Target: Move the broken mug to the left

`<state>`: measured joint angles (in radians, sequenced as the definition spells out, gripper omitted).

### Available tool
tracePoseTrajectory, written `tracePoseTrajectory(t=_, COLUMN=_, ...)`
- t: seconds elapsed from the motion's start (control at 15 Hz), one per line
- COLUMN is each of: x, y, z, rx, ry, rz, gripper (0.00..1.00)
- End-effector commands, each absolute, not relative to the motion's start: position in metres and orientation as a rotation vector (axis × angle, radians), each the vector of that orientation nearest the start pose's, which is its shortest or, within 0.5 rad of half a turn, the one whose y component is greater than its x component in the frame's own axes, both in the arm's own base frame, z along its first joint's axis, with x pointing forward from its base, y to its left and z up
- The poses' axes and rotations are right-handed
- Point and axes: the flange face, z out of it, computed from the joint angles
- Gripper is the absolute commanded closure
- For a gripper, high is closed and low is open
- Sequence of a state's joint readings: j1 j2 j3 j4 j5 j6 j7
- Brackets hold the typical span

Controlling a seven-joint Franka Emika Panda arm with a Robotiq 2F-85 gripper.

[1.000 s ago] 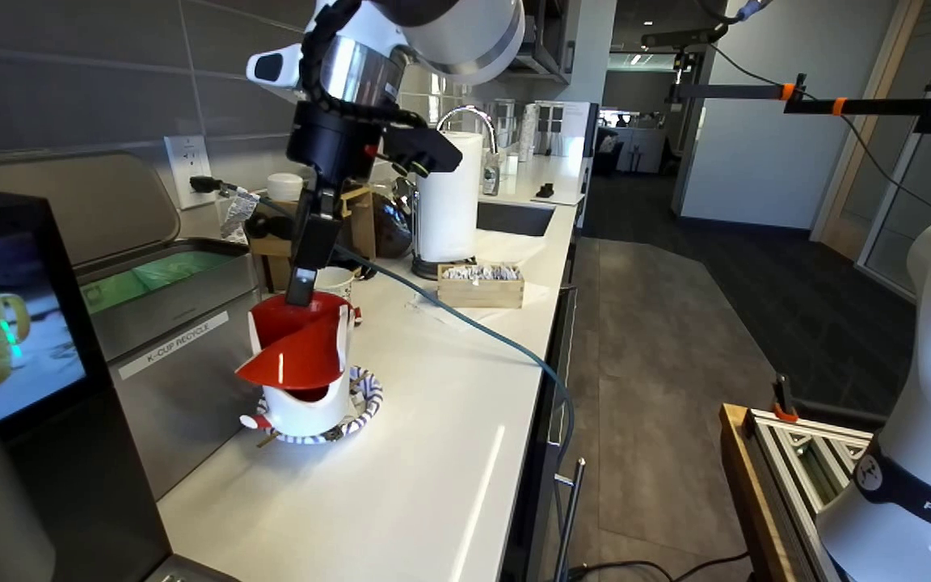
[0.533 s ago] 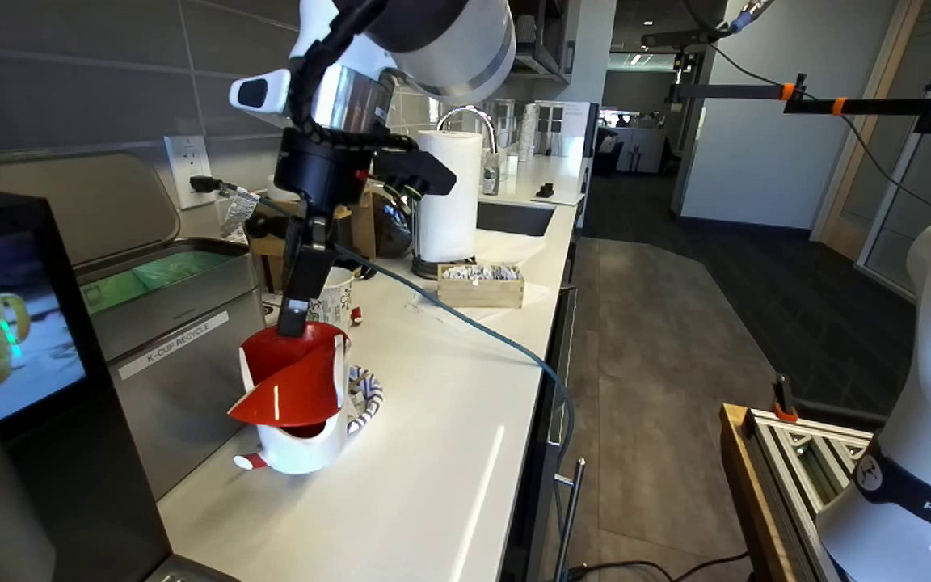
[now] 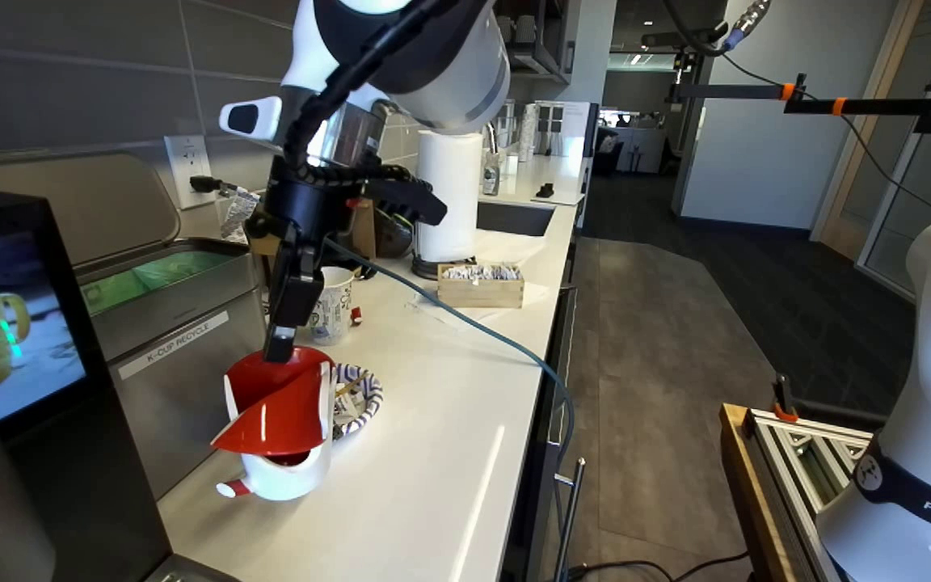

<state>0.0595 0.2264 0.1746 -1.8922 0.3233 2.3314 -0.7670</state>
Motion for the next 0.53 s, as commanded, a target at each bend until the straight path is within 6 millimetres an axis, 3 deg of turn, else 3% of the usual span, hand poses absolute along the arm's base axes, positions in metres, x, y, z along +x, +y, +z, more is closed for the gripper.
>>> tracePoseTrajectory(t=0.0, x=0.614, y=0.152, z=0.406, rx=-2.659, ry=-1.136, rz=-0.420, gripper=0.98)
tracePoseTrajectory(t=0.47, x=0.619, y=0.153, z=0.392, rx=-2.647, ry=-1.143, rz=-0.408, gripper=0.98)
